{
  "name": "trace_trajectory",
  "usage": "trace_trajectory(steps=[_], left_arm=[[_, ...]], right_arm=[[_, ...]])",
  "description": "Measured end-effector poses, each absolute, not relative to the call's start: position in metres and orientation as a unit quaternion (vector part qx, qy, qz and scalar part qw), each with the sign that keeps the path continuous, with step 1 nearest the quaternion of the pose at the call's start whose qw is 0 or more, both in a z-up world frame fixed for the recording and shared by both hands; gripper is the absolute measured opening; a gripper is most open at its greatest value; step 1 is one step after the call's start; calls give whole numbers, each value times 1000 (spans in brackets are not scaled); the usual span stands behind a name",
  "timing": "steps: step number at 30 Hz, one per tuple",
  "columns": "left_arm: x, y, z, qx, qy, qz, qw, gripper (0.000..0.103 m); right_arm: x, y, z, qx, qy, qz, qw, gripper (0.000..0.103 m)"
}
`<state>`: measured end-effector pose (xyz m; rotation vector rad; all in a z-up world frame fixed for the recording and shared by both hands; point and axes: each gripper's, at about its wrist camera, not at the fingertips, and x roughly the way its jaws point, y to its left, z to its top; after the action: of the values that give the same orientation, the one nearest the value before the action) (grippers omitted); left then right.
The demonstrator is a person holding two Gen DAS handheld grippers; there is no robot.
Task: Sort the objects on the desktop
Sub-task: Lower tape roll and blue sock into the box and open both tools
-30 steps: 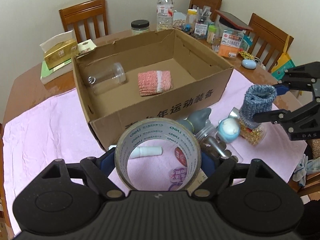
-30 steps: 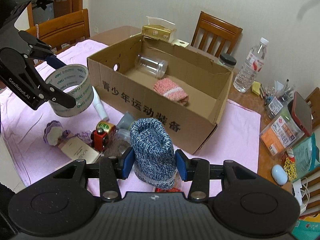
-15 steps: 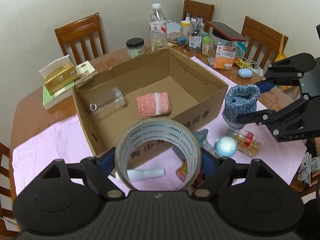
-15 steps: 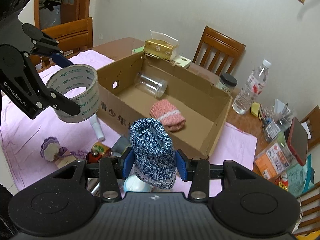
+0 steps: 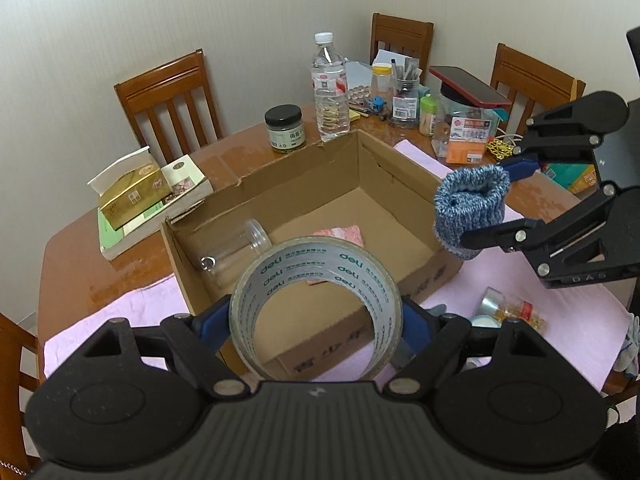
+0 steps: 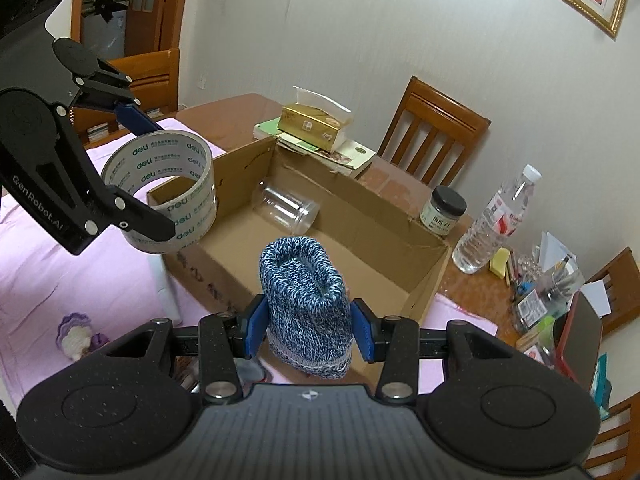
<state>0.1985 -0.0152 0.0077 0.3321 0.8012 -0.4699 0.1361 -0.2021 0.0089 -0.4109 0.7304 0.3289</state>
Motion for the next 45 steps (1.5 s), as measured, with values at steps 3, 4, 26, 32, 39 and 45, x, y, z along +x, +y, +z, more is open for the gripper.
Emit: trace_trajectory(steps=[3,4,26,32,39,45], left_arm=[[205,-16,7,162,384,-227,880,84],[207,-16,6,162,384,-228,880,84],[258,-16,-18,158,406,-233,870,84],[261,-18,-23,159,410,-234,867,84],[259,-15,-25,164,406,-225,870,91],[249,-12,-25,169,410,-223,868,93]], right_arm=[[145,-201,11,-206,352,159,899,50],[147,-201,11,-208,352,158,899,50],[205,-202,-1,-207,375,148,892,73],[202,-205,-2,-212,374,133,893,76],[192,-208,-2,-209,374,123,895,77],[185,-212,-2,-205,374,117,897,82]])
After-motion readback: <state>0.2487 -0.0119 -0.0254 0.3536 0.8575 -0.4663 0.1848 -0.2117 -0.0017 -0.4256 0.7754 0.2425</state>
